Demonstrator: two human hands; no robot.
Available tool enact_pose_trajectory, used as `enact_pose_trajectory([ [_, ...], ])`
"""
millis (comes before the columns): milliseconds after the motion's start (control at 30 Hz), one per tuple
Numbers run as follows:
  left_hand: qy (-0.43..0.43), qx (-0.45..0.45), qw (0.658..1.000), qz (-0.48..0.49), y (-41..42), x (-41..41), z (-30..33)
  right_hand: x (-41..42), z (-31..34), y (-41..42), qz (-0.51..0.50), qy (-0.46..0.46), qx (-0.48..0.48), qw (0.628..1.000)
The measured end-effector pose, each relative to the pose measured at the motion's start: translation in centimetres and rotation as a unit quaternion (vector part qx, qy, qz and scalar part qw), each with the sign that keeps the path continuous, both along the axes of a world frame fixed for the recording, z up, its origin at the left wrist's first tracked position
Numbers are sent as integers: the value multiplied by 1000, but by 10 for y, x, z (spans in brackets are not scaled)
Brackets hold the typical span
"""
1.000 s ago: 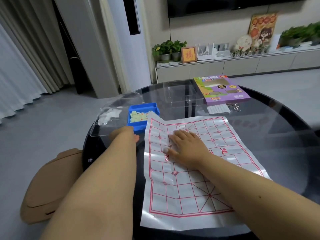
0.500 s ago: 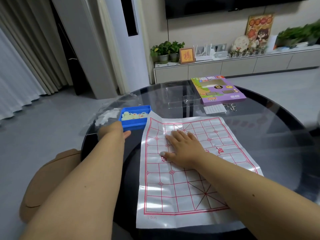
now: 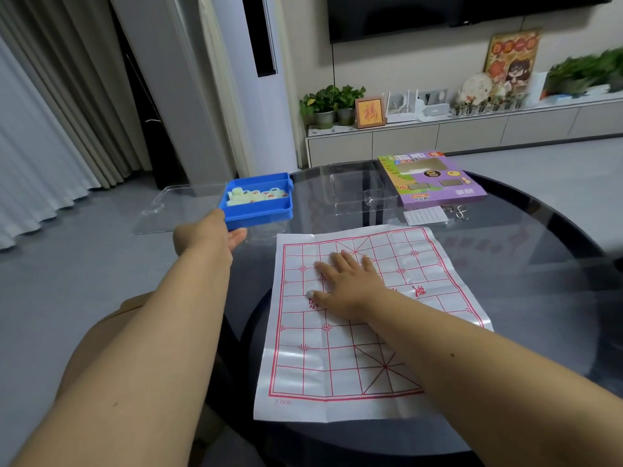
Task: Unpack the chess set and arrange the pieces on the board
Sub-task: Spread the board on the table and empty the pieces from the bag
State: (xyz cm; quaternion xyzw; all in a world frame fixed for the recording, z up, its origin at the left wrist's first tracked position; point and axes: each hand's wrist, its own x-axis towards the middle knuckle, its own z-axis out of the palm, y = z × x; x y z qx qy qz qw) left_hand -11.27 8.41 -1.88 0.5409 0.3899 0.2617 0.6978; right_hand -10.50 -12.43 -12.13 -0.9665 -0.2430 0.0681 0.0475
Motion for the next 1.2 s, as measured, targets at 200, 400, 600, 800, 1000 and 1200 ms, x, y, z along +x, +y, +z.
enact_pose_trajectory([
  [200,-12,-21,1000,-19,-21,-12,-10,2,-3,9,14,-14,-5,1000],
  [400,-1,-45,998,-40,-30,-22,-34,3,5,3,-41,-26,144,988],
  [600,-11,-68,996,-57,-29,-40,-58,15,38,38,-221,146,524,810],
  [800,-67,-112,989,-76,-15,-52,-69,20,34,63,-252,222,589,735],
  [1000,-144,-211,955,-150,-7,-49,-73,9,23,66,-251,178,570,762],
  [1200,-128,-250,939,-199,-2,-49,-75,7,19,58,-231,129,532,805],
])
